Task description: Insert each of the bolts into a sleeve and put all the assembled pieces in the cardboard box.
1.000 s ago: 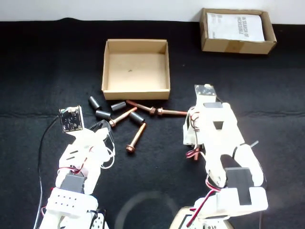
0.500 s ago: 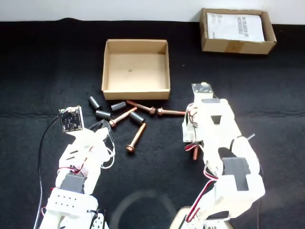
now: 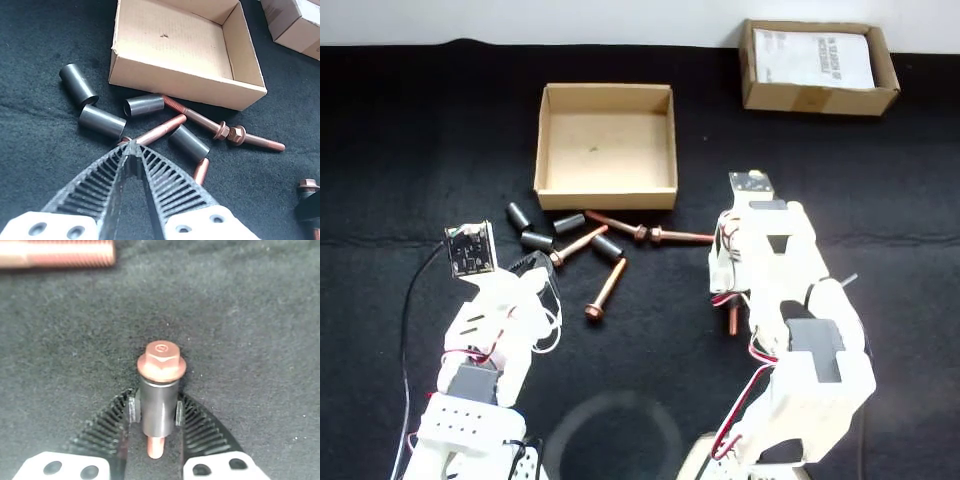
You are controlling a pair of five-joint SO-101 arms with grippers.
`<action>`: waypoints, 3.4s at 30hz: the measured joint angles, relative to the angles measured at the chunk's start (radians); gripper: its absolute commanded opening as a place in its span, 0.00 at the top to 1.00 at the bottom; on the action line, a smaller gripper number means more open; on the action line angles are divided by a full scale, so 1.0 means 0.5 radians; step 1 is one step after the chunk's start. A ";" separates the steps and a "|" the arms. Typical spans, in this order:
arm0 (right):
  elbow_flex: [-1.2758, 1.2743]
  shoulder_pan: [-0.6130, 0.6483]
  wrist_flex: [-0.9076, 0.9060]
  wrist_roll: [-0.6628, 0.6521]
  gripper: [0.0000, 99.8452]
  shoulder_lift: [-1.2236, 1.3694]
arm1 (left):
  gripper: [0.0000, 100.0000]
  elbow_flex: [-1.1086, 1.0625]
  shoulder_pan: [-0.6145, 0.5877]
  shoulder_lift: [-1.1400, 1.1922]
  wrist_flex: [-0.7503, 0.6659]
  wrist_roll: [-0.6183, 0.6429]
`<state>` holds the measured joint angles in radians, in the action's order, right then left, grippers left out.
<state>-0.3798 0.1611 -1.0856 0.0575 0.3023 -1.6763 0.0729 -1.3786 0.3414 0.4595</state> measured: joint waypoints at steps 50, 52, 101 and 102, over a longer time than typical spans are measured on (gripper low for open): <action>2.228 0.377 -1.022 -0.123 0.99 0.786 | 0.99 0.000 0.000 0.000 0.000 0.000; 2.513 0.414 -1.105 -0.135 0.99 0.954 | 0.99 0.000 0.000 0.000 0.000 0.000; 3.784 0.543 -0.856 -0.512 0.83 1.562 | 0.99 0.000 0.009 -0.313 0.319 0.000; 3.897 0.559 -1.000 -0.516 0.83 1.559 | 0.99 0.000 0.009 -0.313 0.319 0.000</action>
<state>1.5689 0.4404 -1.5858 -0.2002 1.0817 -1.6763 0.0775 -1.5351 0.5010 0.4595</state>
